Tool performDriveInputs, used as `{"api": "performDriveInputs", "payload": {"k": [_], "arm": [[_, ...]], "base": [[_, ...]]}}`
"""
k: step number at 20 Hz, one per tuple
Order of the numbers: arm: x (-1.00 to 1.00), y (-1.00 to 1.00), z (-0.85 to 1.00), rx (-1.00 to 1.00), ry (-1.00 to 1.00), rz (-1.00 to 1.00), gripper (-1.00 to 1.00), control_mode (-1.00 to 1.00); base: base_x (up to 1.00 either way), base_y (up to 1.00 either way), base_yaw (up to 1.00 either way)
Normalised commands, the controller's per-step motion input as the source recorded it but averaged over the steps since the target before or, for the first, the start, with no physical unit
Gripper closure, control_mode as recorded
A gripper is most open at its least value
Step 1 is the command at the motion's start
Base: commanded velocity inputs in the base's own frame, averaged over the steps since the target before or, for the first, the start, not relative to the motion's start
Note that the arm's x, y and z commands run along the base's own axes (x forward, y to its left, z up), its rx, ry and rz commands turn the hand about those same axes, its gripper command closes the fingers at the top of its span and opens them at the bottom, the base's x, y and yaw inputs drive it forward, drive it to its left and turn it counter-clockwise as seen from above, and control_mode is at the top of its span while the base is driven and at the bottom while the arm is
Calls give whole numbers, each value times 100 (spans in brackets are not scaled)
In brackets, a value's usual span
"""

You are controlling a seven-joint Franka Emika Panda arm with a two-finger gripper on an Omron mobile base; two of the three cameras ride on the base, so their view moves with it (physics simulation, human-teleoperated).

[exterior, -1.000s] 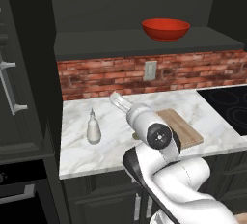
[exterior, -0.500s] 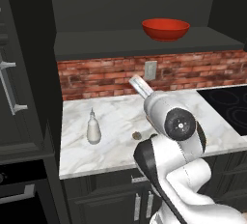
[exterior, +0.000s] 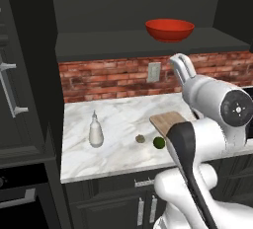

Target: Open the cabinet. Place the bowl and condiment on the counter. Then place the lime and garlic on the cutting board.

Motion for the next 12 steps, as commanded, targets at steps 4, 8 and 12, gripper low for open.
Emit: {"api": "performDriveInputs", "payload": {"k": [4, 8, 12], "arm": [[0, -44, 39, 21, 0, 0, -100, -100], [0, -34, 60, 20, 0, 0, -100, -100], [-5, -32, 70, 20, 5, 0, -100, -100]], "base": [[0, 0, 0], [0, 0, 0], [0, 0, 0]]}}
